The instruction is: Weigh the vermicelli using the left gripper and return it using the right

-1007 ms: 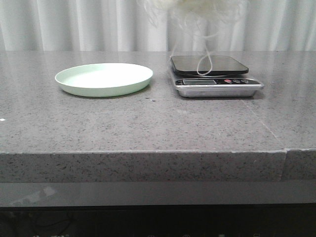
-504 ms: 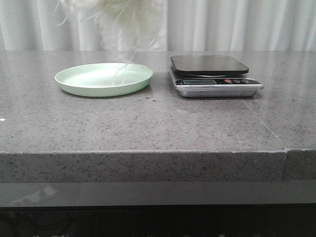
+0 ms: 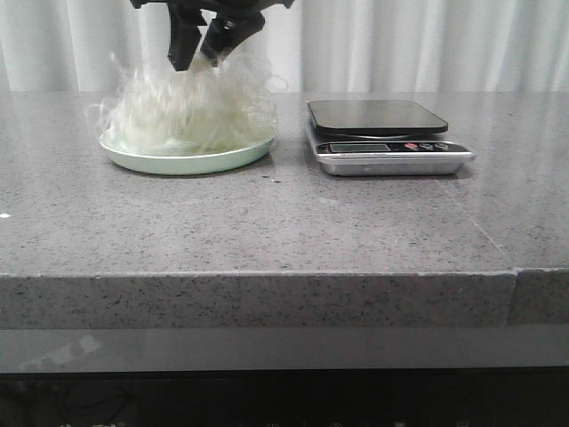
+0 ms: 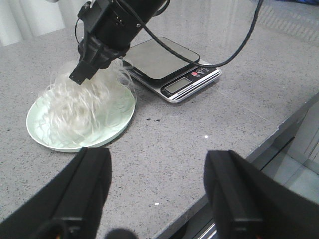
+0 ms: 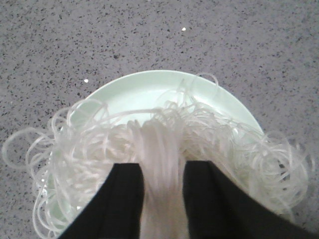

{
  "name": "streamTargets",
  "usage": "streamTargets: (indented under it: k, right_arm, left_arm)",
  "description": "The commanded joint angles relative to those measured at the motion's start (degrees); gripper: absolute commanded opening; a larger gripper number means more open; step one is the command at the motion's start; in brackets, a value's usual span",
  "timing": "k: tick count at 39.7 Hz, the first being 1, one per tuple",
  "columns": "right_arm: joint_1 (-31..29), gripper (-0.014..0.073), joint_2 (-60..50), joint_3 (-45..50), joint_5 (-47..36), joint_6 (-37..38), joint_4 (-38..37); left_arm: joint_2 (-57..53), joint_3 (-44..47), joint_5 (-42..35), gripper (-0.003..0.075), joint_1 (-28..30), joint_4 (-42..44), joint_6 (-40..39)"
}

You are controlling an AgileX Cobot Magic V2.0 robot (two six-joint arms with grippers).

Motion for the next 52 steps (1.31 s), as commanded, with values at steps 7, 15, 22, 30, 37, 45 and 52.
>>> streamTargets:
  k: [7, 15, 22, 30, 37, 45, 52]
  right_arm:
    - [-0.33, 0.0509, -4.77, -2.48, -3.23, -0.42, 0.45]
    - [-0.67, 0.0509, -10.13, -2.39, 1.01, 1.74, 0.39]
    - [-0.97, 0.0509, -17.55, 3.55, 0.33, 4.16, 0.39]
    - [-1.02, 0.0509, -30.64, 21.09, -8.20, 4.16, -0.08]
    - [-1.15, 0.0509, -42.63, 36.17, -12.96, 4.16, -0.19]
    - [-2.33, 0.0509, -55.81, 50.18, -13.42, 4.16, -0.92]
    - [-3.35, 0.0509, -67.71, 60.57, -12.65, 4.16, -0.92]
  left_arm:
    - [0.06, -1.60, -4.26, 0.0493, -0.36, -0.29, -0.61]
    - [0.06, -1.60, -4.26, 0.0493, -0.36, -0.29, -0.61]
    - [0.06, -1.60, -4.26, 0.0493, -0.36, -0.29, -0.61]
    - [0.06, -1.60, -4.26, 0.0493, -0.36, -0.29, -0.61]
    - [0.06, -1.60, -4.26, 0.0493, -0.36, -0.29, -0.61]
    - [0.06, -1.60, -4.26, 0.0493, -0.36, -0.29, -0.61]
    - [0.06, -1.60, -4.26, 0.0493, -0.36, -0.29, -0.61]
